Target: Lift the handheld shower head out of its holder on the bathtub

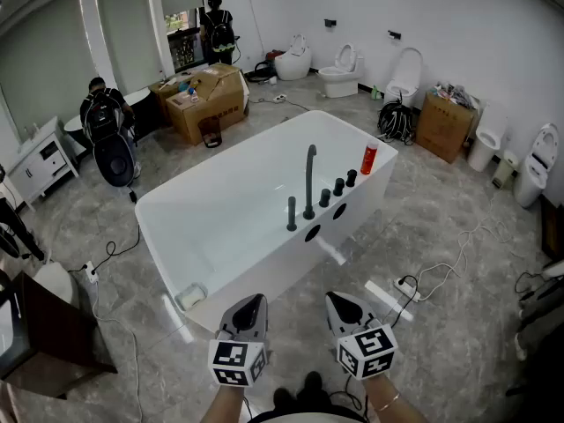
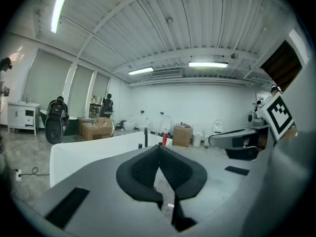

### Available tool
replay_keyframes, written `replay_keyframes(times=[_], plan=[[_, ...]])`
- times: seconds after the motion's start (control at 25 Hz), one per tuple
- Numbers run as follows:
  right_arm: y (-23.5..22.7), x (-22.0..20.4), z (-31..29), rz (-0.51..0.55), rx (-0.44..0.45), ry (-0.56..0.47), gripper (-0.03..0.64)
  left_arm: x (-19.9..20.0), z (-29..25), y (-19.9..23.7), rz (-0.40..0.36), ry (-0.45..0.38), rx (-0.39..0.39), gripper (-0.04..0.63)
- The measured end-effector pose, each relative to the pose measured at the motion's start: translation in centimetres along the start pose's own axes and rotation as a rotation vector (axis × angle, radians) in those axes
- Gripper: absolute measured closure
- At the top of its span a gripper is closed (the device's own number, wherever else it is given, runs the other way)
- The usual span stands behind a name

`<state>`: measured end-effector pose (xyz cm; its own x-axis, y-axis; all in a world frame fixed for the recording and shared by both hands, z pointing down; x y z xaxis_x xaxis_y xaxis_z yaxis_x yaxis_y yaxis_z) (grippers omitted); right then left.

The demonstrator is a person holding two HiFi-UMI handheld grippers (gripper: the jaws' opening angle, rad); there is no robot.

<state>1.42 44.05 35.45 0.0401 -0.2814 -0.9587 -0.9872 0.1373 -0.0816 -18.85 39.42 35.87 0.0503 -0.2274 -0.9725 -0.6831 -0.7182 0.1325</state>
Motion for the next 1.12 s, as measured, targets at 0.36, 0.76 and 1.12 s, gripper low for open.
replay_keyframes(times=[0.36, 0.76, 1.12], plan=[[-2.4, -0.1, -0.5, -0.017, 0.030, 0.001, 0.611, 0.2, -2.4, -1.3, -0.005, 0.014, 0.003, 0.575], [-4.4, -0.8, -1.8, -0.047, 0.037, 0.015, 0.579, 0.0, -4.4, -2.0, -0.006, 0.026, 0.014, 0.575], [-6.2, -1.6, -2.3, -0.073, 0.071, 0.039, 0.512, -0.3, -6.1, -3.1, -0.012, 0.037, 0.025, 0.575]])
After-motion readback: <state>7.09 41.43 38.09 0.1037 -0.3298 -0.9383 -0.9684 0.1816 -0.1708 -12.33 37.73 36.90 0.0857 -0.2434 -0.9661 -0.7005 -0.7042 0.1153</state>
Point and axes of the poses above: the fingertips, and each gripper's own axes: z backward along the fingers, y to its left, x out of its top, the point moved 8 cm from there along z, backward along the fingers, and after that the axes turned 9 degrees about -x, right-handed, at the moved point
